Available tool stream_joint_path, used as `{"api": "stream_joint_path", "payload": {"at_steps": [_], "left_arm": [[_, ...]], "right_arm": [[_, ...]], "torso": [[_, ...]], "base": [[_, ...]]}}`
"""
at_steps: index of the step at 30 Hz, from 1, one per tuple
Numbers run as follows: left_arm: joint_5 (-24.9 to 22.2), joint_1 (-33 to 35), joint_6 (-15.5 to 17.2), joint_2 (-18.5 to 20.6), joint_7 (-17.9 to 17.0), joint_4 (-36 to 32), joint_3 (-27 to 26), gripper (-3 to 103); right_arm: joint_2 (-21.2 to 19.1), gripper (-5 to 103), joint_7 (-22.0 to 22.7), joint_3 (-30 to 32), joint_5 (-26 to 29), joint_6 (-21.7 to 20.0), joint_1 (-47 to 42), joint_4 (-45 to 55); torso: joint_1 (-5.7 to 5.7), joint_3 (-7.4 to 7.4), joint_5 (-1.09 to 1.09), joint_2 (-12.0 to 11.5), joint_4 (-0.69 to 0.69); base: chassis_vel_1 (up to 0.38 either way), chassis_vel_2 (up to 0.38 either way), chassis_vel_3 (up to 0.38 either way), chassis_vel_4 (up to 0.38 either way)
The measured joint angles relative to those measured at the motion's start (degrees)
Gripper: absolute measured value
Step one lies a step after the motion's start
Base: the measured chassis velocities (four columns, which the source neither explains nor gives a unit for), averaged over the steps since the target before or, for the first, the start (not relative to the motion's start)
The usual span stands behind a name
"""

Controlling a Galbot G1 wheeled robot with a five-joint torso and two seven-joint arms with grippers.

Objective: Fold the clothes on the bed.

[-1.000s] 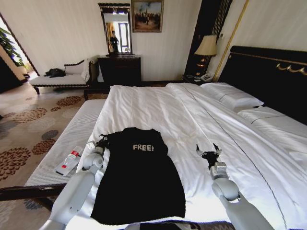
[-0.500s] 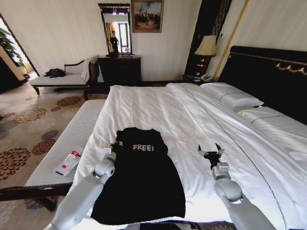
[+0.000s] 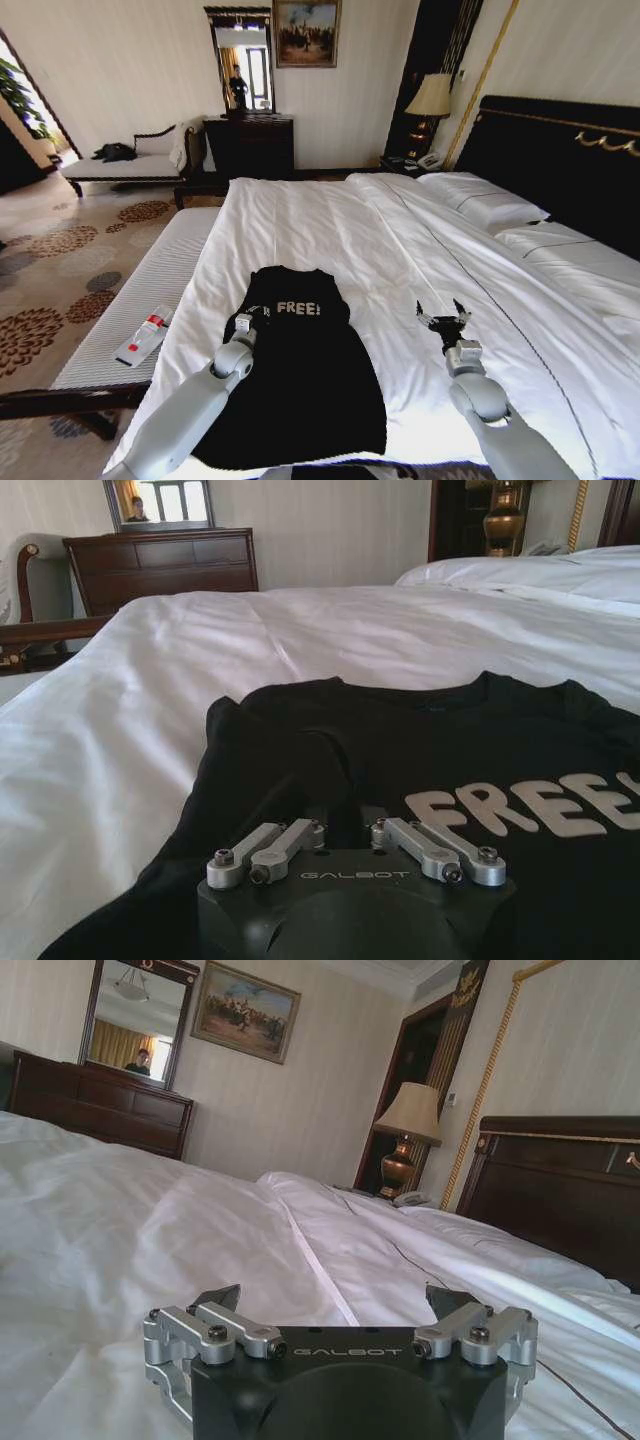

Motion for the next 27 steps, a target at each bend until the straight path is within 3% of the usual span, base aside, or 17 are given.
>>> {"api": "stream_joint_path", "payload": {"at_steps": [3,8,12,17,20,22,27], "left_arm": [[0.4,1.5,0.3,0.6,0.0,-1.8,-0.4,32],[1.5,2.9,0.5,1.4,0.0,-4.6,-0.5,43],[1.0,3.6,0.5,2.6,0.0,-8.0,-1.4,65],[-0.7,3.6,0.5,3.6,-0.1,-9.7,-3.1,76],[-3.6,3.0,0.5,4.1,-0.6,-9.8,-4.9,91],[-5.6,2.1,0.6,4.1,-1.0,-8.7,-5.7,97],[-12.2,-2.3,1.0,3.2,-1.4,-3.6,-6.4,99]], "right_arm": [[-0.1,100,0.0,-0.7,0.2,0.0,0.5,-0.2],[-0.2,100,0.0,-1.7,1.0,-0.1,1.5,-0.6],[-0.2,100,0.1,-2.3,2.9,-0.7,2.2,-0.6],[-0.2,100,0.1,-2.4,4.0,-0.9,2.6,-0.8],[-0.2,100,0.1,-2.8,4.6,-1.0,3.1,-1.0],[-0.2,100,0.1,-2.9,4.8,-1.2,3.3,-1.0],[-0.1,100,0.2,-3.1,5.0,-1.4,3.6,-1.0]], "torso": [[0.00,0.00,0.00,0.0,0.00],[0.00,0.00,0.00,0.0,0.00],[0.00,0.00,0.00,0.0,0.00],[0.00,0.00,0.00,0.0,0.00],[0.00,0.00,0.00,0.0,0.00],[0.00,0.00,0.00,0.0,0.00],[0.00,0.00,-0.01,0.0,0.00]], "base": [[0.000,0.000,0.000,0.000],[0.000,0.000,0.000,0.000],[0.000,0.000,0.000,0.000],[0.000,0.000,0.000,0.000],[0.000,0.000,0.000,0.000],[0.000,0.000,0.000,0.000],[0.000,0.000,0.000,0.000]]}}
